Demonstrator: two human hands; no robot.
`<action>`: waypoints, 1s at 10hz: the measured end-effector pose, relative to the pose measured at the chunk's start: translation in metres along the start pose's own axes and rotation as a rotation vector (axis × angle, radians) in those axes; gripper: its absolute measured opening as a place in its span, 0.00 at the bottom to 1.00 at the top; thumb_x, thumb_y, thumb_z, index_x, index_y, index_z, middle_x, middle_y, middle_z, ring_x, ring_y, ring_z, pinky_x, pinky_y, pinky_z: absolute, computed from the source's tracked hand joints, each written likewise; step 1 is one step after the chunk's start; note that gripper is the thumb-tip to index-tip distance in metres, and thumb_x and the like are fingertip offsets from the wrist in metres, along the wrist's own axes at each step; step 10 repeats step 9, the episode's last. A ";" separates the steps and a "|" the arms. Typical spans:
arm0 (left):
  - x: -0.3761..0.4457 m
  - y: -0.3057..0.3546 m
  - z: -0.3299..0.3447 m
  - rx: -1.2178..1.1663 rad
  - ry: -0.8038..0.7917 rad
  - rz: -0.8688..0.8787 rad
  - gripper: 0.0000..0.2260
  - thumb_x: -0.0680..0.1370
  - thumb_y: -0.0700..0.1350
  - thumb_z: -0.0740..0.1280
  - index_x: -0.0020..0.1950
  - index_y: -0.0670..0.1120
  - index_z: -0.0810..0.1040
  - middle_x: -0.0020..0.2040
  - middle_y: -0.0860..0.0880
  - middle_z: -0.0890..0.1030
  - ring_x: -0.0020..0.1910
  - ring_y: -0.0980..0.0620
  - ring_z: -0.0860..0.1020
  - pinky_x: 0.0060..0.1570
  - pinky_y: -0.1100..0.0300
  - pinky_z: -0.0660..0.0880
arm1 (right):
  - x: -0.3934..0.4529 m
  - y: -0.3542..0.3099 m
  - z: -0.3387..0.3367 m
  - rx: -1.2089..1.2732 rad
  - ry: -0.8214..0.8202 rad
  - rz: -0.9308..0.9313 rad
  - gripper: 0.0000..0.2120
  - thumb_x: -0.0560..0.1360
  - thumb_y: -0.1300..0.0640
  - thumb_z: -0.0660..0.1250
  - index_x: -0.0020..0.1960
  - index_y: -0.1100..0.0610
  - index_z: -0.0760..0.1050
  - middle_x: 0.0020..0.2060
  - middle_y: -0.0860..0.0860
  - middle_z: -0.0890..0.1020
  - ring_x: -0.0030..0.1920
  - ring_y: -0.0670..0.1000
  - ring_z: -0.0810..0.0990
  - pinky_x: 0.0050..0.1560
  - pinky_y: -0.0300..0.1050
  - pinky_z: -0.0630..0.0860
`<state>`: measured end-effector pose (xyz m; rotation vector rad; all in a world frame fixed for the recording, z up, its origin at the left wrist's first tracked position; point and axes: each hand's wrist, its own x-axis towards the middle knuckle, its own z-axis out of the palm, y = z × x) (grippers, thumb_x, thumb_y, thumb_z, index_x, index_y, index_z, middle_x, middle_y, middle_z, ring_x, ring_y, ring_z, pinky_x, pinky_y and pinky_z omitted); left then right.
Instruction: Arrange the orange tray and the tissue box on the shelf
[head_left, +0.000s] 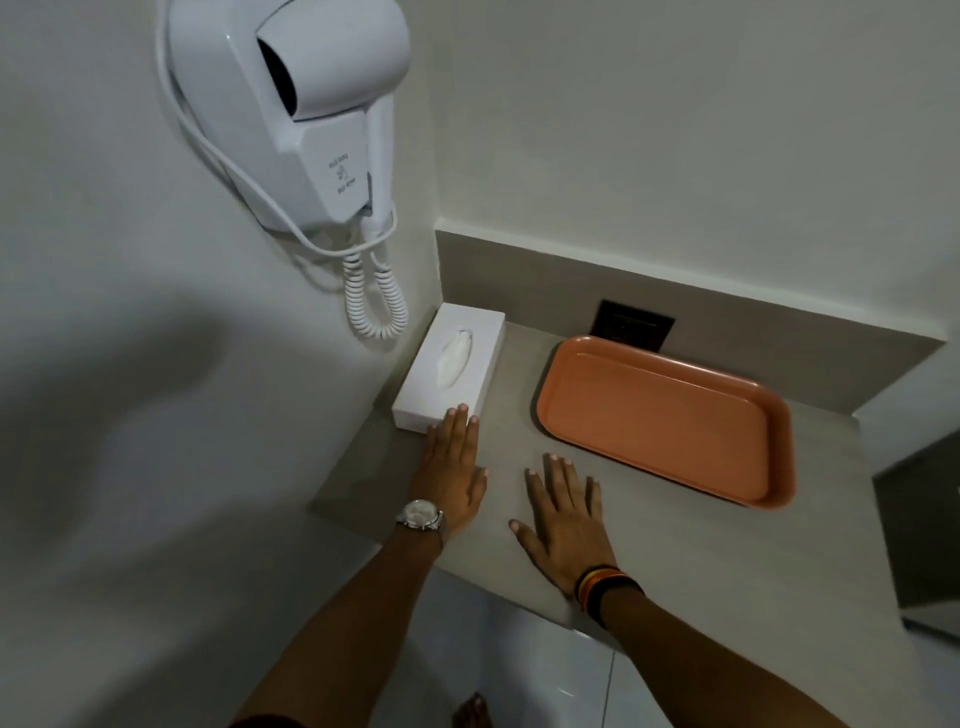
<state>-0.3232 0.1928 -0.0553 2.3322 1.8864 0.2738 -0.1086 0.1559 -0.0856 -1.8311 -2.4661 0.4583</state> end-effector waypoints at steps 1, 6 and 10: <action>-0.007 0.008 0.005 0.024 -0.017 -0.024 0.35 0.81 0.53 0.57 0.82 0.39 0.46 0.84 0.40 0.44 0.83 0.42 0.43 0.81 0.43 0.45 | -0.009 0.009 0.006 -0.009 -0.048 0.037 0.40 0.80 0.28 0.42 0.85 0.48 0.42 0.84 0.55 0.39 0.83 0.57 0.36 0.80 0.66 0.34; 0.040 -0.031 -0.013 0.098 -0.092 -0.122 0.40 0.81 0.57 0.59 0.82 0.40 0.41 0.83 0.41 0.40 0.83 0.41 0.41 0.81 0.43 0.42 | -0.003 0.014 0.012 0.004 -0.016 0.047 0.40 0.78 0.26 0.40 0.84 0.45 0.41 0.84 0.53 0.40 0.83 0.55 0.36 0.79 0.61 0.29; 0.045 0.007 -0.041 0.087 0.019 -0.096 0.36 0.82 0.62 0.53 0.83 0.44 0.45 0.84 0.40 0.43 0.83 0.40 0.44 0.80 0.41 0.40 | -0.011 0.008 -0.027 0.081 -0.071 -0.006 0.37 0.82 0.33 0.50 0.85 0.52 0.50 0.85 0.55 0.49 0.84 0.57 0.44 0.81 0.63 0.37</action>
